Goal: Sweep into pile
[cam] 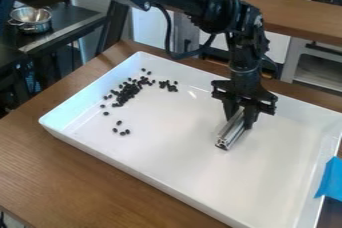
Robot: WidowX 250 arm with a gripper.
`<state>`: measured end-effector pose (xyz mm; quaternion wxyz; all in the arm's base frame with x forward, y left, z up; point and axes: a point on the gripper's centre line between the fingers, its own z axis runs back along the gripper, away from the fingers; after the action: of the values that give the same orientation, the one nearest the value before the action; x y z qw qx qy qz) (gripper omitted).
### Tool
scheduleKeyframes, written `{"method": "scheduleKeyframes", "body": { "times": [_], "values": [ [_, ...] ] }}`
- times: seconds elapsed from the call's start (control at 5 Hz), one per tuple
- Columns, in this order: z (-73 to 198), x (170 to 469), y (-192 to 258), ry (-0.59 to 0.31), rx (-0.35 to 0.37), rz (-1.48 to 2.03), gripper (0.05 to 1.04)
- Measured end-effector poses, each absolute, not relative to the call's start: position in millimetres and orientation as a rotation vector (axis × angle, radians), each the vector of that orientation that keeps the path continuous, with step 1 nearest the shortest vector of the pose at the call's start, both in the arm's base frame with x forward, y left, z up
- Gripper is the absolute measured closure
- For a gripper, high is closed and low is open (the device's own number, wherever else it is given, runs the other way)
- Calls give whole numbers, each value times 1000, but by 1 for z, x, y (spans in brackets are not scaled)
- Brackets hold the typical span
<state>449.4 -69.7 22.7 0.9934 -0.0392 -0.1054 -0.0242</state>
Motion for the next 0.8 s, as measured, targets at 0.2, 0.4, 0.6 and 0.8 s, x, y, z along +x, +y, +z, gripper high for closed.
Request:
{"method": "scheduleKeyframes", "body": {
  "times": [0.2,0.4,0.6,0.8],
  "values": [
    [24,445,-57,-213,-89,-49,705],
    [22,444,-42,-205,-92,-40,705],
    [23,447,-25,-216,-93,-15,705],
    [25,450,-4,-231,-79,19,705]
  ]
}}
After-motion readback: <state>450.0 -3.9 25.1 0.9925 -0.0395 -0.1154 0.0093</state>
